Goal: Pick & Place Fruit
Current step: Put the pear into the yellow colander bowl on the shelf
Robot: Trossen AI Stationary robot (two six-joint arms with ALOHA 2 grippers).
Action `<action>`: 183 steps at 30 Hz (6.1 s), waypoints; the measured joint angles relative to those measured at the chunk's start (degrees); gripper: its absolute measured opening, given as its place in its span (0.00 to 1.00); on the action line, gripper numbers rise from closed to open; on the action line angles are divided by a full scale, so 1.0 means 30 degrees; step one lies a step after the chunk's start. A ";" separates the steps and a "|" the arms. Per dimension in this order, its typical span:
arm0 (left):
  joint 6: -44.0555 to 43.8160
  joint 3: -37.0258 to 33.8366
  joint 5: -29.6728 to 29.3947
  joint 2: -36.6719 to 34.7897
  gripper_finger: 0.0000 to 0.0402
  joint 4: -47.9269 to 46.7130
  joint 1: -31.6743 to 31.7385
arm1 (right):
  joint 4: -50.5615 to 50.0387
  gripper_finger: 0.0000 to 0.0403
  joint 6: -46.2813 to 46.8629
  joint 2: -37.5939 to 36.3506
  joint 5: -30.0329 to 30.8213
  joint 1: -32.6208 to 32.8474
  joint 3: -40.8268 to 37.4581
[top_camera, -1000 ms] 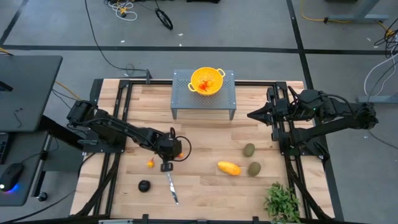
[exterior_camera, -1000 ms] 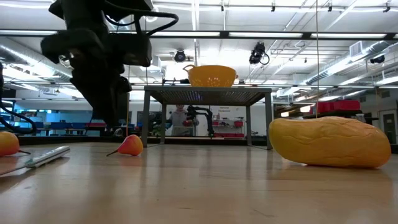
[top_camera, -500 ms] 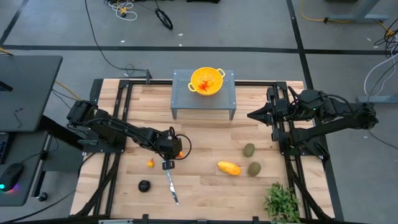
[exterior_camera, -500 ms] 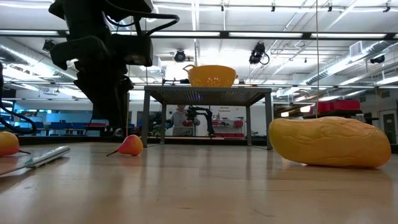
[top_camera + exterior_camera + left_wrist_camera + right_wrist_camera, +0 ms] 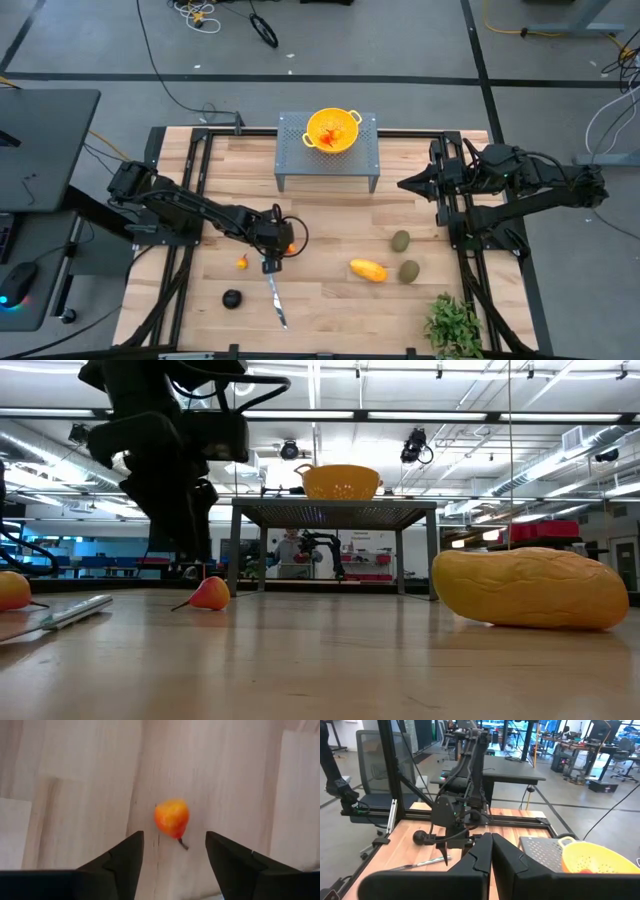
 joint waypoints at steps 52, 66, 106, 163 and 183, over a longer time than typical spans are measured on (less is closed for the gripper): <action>-0.1307 0.0003 -0.0388 0.0015 0.72 0.1650 0.0922 | -0.0294 0.04 -0.0007 0.0000 0.0707 0.0000 0.0000; -0.0845 0.0050 0.0591 0.1209 0.72 0.1937 0.0707 | -0.0294 0.04 -0.0051 -0.0007 0.0714 -0.0036 0.0000; -0.0743 0.0260 0.0306 0.2834 0.65 0.1730 -0.0044 | -0.0731 0.04 -0.0007 0.0000 0.1209 -0.0036 -0.0007; -0.0743 0.0279 0.0639 0.1967 0.36 0.1300 -0.0044 | -0.0724 0.04 -0.0007 0.0000 0.1173 -0.0036 -0.0007; 0.4050 0.5623 -0.0717 0.1974 0.36 -0.0847 0.0016 | -0.0709 0.04 -0.0007 0.0000 0.1168 -0.0036 -0.0007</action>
